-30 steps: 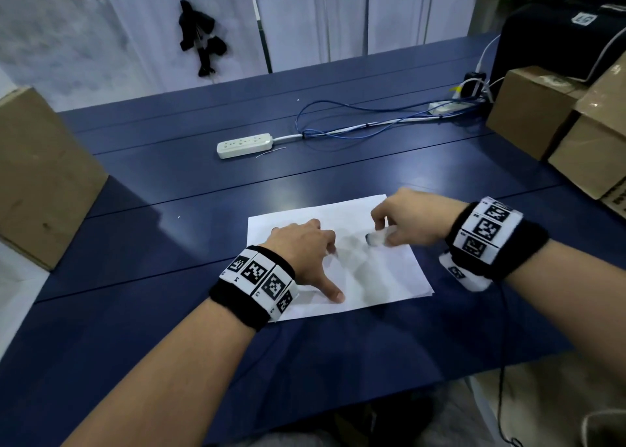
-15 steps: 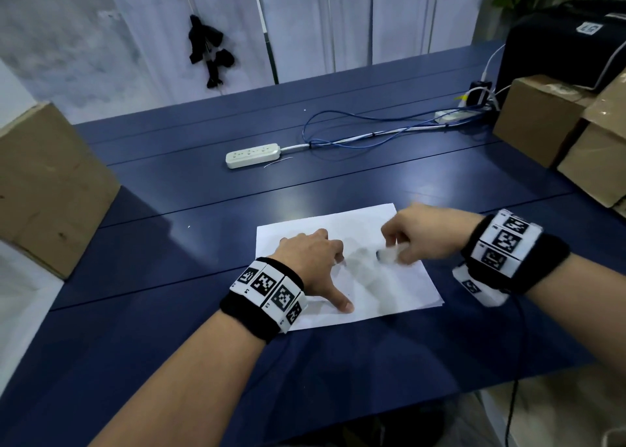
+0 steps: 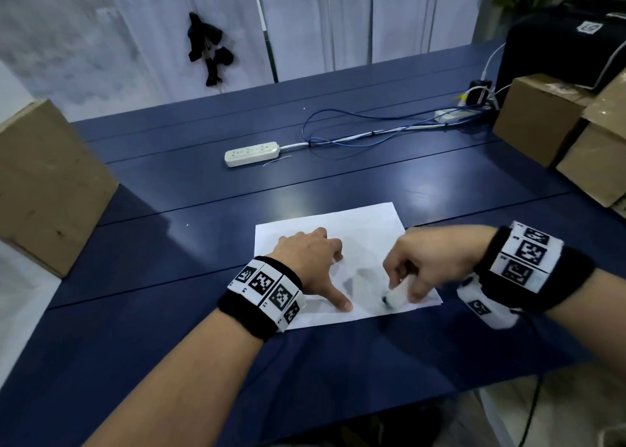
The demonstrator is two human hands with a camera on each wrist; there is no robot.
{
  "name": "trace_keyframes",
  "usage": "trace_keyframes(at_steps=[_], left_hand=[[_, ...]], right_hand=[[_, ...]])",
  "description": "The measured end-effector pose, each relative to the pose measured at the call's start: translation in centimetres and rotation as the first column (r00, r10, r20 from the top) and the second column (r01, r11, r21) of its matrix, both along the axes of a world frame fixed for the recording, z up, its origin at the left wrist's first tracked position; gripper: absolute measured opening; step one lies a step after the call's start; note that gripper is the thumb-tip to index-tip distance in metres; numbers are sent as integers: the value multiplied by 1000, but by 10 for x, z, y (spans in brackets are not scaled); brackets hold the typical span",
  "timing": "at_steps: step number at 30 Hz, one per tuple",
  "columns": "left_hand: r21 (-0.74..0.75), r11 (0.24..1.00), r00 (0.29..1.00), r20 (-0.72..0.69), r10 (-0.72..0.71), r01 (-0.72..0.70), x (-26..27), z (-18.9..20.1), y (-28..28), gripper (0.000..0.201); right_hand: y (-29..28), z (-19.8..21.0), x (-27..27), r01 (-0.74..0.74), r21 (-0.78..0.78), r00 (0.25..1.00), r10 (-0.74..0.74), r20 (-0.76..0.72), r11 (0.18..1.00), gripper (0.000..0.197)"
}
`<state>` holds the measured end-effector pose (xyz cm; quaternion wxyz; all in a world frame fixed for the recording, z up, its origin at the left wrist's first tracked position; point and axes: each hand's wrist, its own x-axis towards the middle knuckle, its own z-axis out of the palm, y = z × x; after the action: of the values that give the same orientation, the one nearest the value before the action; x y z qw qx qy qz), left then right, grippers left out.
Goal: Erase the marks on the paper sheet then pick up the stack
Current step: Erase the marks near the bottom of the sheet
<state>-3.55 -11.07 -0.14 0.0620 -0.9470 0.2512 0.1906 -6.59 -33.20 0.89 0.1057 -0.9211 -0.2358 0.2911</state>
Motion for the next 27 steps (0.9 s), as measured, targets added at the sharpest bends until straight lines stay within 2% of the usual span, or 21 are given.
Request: trace_keyframes(at_steps=[5,7,9,12,14,18,21,24,27], left_hand=[[-1,1000,1000,3,-6,6,-1,1,0,91],[-5,1000,1000,7,-5,5,-1,0,1,91],[-8,1000,1000,2,0,0,-1,-1,2,91],[-10,1000,1000,-8,-3,3,0,-1,1,91],[-6,1000,1000,-12,-10,10,0,0,0,91],[2,1000,1000,-6,-5,5,-1,0,0,92],[3,1000,1000,-1,-4,4,-1,0,1,92],[-8,1000,1000,-6,-5,5,0,0,1,91],[-16,1000,1000,-9,-1,1,-1,1,1,90]], right_hand=[[-8,-4,32,192,10,961,-191,198,981,18],[-10,-6,32,200,18,951,-198,238,980,18],[-8,-3,19,124,-11,978,-120,172,992,18],[-3,0,0,29,-25,999,-30,-34,999,29],[-4,-1,6,64,1,998,-64,-26,998,27],[-12,1,33,172,86,974,-182,131,981,22],[-17,0,37,199,67,961,-208,180,978,24],[-13,-3,22,129,45,984,-133,117,991,18],[-8,-3,5,54,22,999,-53,-6,998,26]])
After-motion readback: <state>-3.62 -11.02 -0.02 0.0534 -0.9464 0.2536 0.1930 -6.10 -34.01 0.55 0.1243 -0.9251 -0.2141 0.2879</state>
